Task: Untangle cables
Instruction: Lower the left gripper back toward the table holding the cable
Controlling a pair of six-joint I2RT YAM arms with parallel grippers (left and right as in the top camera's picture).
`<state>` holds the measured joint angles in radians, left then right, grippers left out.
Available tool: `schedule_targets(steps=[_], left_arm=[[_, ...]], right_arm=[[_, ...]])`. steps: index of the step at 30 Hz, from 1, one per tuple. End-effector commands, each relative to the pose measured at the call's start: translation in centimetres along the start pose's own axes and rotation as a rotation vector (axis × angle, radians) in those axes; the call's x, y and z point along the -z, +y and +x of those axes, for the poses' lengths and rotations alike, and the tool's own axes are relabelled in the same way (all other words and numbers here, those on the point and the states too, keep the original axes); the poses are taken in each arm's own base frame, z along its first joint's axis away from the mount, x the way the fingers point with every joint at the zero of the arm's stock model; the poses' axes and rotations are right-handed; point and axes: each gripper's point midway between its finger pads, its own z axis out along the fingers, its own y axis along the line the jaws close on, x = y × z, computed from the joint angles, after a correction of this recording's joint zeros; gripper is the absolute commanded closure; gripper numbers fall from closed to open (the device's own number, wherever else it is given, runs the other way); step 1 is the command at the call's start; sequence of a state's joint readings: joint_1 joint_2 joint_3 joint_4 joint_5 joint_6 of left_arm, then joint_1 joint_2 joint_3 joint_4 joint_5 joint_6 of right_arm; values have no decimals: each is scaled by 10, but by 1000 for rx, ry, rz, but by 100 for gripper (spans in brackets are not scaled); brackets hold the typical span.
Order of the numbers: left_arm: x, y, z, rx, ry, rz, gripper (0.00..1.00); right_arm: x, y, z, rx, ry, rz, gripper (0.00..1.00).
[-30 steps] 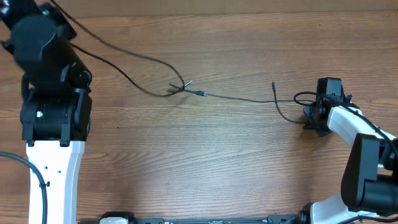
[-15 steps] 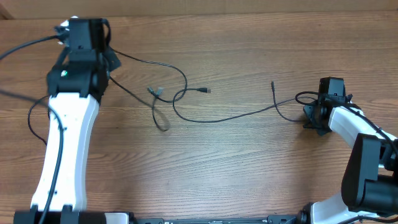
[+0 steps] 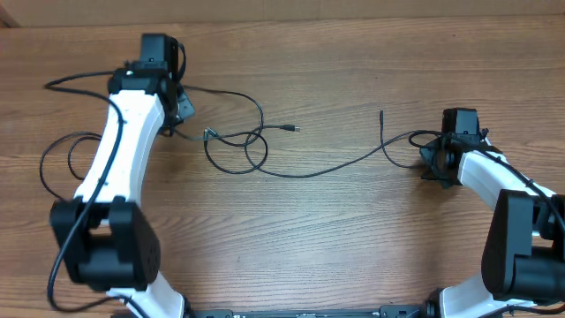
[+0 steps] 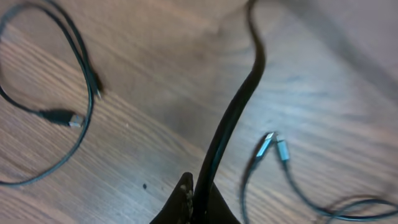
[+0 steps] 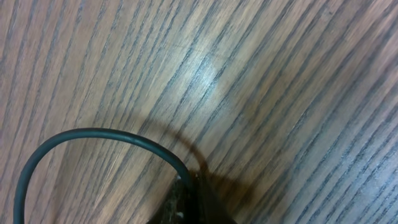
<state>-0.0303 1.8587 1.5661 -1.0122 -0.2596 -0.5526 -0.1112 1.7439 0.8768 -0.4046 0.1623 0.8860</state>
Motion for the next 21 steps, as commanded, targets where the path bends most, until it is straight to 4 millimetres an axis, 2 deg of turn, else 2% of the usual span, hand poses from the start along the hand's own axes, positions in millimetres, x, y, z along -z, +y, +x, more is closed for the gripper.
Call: schedule_targets(steps=[1,8,16,21], left_arm=[[-25,-1,13,4,87,-32,96],[-69,5,46,-45,249,-110,96],[-98,20,56,-21,320,-155,96],[-112,21,58,-10,336,-157,96]], right_arm=[[-21,-28,45,24,153,74,96],[-21,-28,45,24,154,74,96],[-21,-27,46,23,159,70,96],[-21,-27,46,23,159,70,96]])
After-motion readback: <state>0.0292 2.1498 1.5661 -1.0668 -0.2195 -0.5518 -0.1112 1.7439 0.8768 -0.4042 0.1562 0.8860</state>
